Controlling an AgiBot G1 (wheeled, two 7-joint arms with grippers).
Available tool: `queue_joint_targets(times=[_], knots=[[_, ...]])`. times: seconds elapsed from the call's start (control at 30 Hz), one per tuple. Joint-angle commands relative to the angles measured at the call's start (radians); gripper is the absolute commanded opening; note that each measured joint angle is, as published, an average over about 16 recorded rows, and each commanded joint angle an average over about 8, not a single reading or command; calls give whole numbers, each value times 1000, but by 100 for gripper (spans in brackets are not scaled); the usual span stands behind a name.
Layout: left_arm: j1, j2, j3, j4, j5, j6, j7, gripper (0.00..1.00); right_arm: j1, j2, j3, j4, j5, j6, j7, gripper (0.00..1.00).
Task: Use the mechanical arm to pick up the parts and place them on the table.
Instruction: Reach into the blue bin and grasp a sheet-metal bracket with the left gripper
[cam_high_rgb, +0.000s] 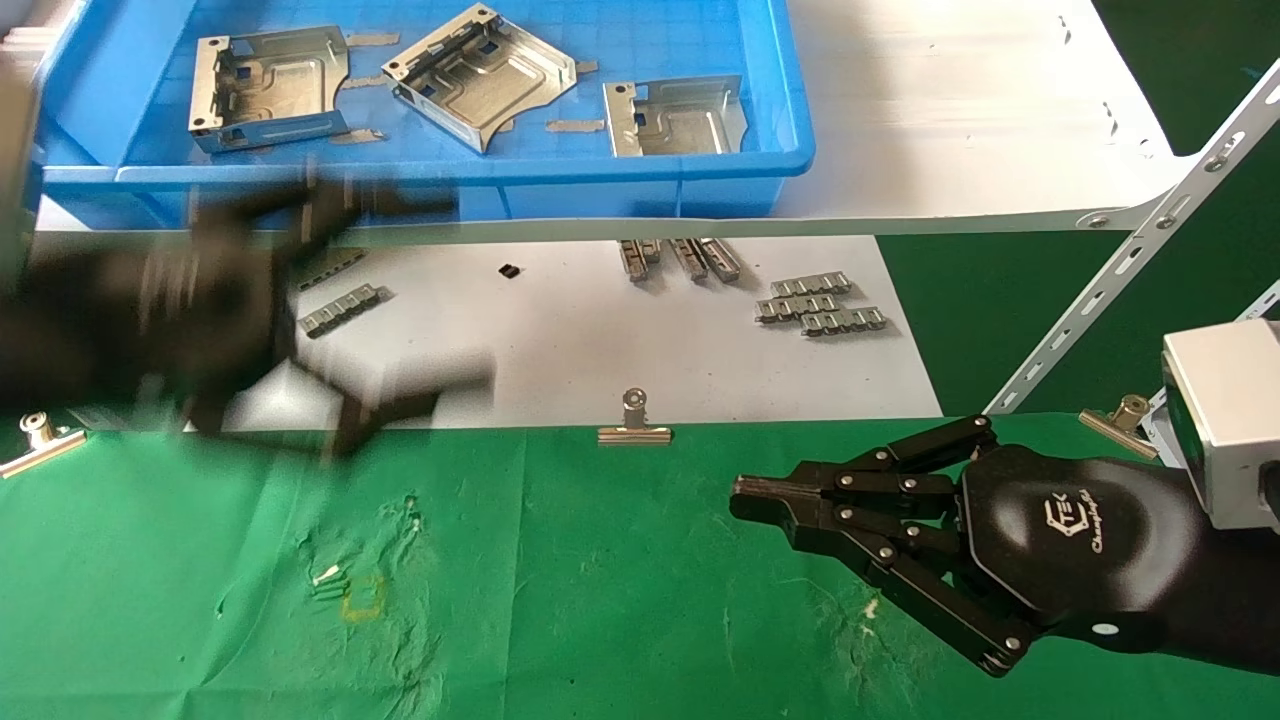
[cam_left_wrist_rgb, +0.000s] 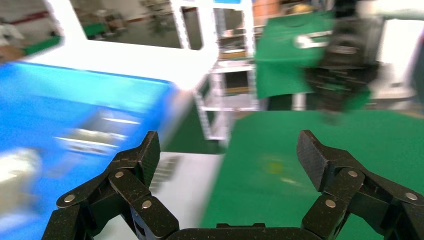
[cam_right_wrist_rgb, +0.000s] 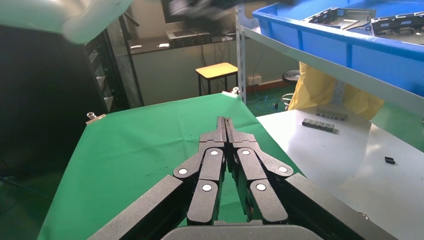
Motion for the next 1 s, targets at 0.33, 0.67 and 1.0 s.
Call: queue_joint_targets(times=[0.33,0.67,1.0], knots=[[-401,281,131,557,314,-204,120,100,0,0,0,0,0,0,0,0],[-558,457,185,884,436,-438,201,82,0,0,0,0,0,0,0,0],[-619,503,211,1035,477,-484,174,0,0,0,0,0,0,0,0,0]])
